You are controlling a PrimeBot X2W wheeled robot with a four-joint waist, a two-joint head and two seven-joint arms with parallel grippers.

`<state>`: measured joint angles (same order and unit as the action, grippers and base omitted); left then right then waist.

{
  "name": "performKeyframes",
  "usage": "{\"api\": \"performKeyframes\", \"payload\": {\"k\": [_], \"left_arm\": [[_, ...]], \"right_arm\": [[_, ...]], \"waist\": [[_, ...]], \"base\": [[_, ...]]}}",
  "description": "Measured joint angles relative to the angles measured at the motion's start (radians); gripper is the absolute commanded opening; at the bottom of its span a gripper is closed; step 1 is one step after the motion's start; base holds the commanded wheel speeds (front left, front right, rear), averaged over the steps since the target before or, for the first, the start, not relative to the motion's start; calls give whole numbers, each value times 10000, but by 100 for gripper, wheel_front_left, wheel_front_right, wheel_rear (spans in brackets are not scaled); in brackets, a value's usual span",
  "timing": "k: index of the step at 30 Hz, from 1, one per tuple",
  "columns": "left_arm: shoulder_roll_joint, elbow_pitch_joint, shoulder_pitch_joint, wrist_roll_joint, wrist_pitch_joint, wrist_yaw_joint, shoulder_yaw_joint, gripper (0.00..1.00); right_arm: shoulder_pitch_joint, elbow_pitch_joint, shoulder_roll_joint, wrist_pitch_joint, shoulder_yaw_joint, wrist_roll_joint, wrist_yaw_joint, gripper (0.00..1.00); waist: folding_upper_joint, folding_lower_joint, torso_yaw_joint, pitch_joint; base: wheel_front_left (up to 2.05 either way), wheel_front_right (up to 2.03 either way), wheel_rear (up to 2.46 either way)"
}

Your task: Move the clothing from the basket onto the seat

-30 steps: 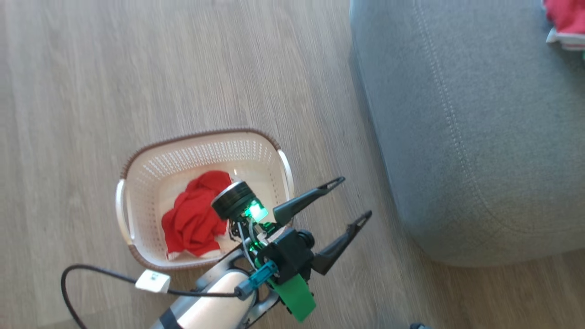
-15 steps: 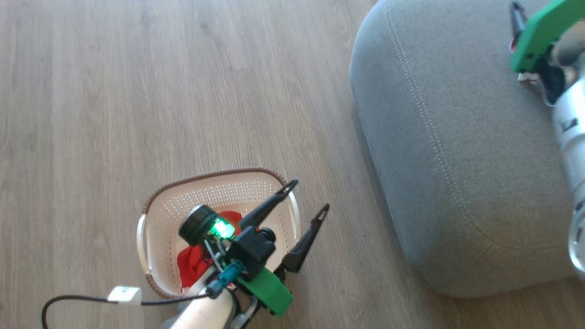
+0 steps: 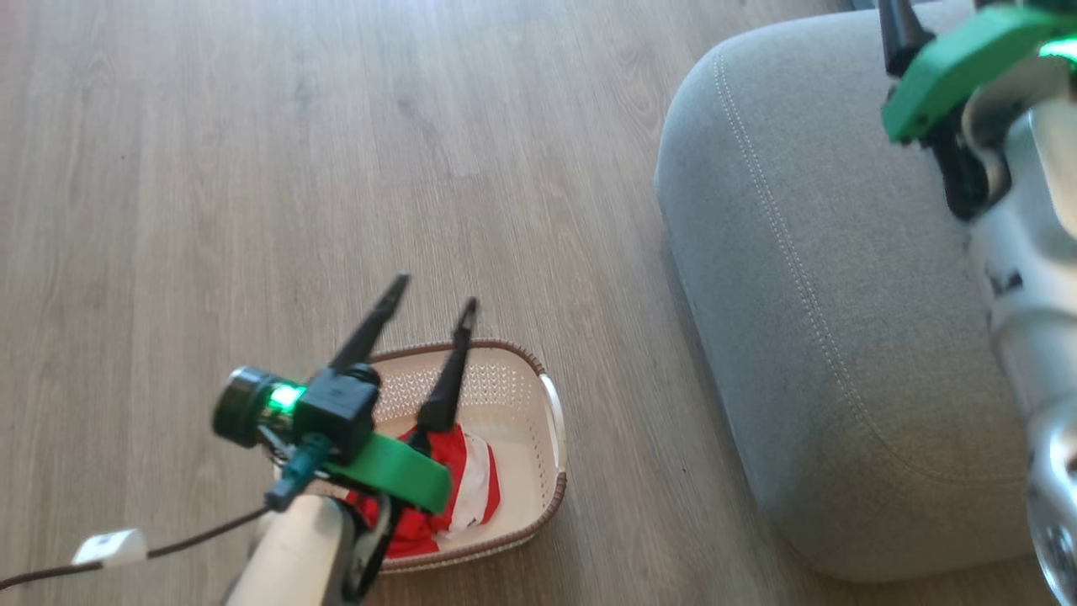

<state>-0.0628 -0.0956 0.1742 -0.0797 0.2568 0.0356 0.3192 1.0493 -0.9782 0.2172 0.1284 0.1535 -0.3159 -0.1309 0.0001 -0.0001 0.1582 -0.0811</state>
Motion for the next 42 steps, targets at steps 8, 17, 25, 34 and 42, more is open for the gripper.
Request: {"api": "performKeyframes", "payload": {"k": [8, 17, 25, 34, 42], "left_arm": [[100, 146, -67, -8, 0, -575, -1005, 100], [119, 142, -140, -173, 0, -1037, -1206, 100], [125, 2, -166, -280, -2, -1534, -1241, 100], [128, -464, -424, -228, -2, -1530, -1221, 100], [130, -882, -872, -232, -2, -1442, -855, 100]], "right_arm": [[-2497, 3990, 1308, 29, 930, -1762, 0, 100], [-5258, 6636, 1494, 771, 1469, -2612, 0, 100], [-7731, 7135, 890, 1200, 1544, -2002, 0, 100], [-9425, 8291, -495, 1243, 86, -155, 0, 100], [-10303, 8443, -1191, 1243, -571, 391, 0, 100]], "waist": [[0, 0, -274, 152], [0, 0, -633, 137], [0, 0, -901, 50], [0, 0, -1011, 61], [-1, 1, -1084, 124]], "base": [[0, 0, 0], [0, 0, 0], [0, 0, 0], [0, 0, 0], [0, 0, 0]]}}
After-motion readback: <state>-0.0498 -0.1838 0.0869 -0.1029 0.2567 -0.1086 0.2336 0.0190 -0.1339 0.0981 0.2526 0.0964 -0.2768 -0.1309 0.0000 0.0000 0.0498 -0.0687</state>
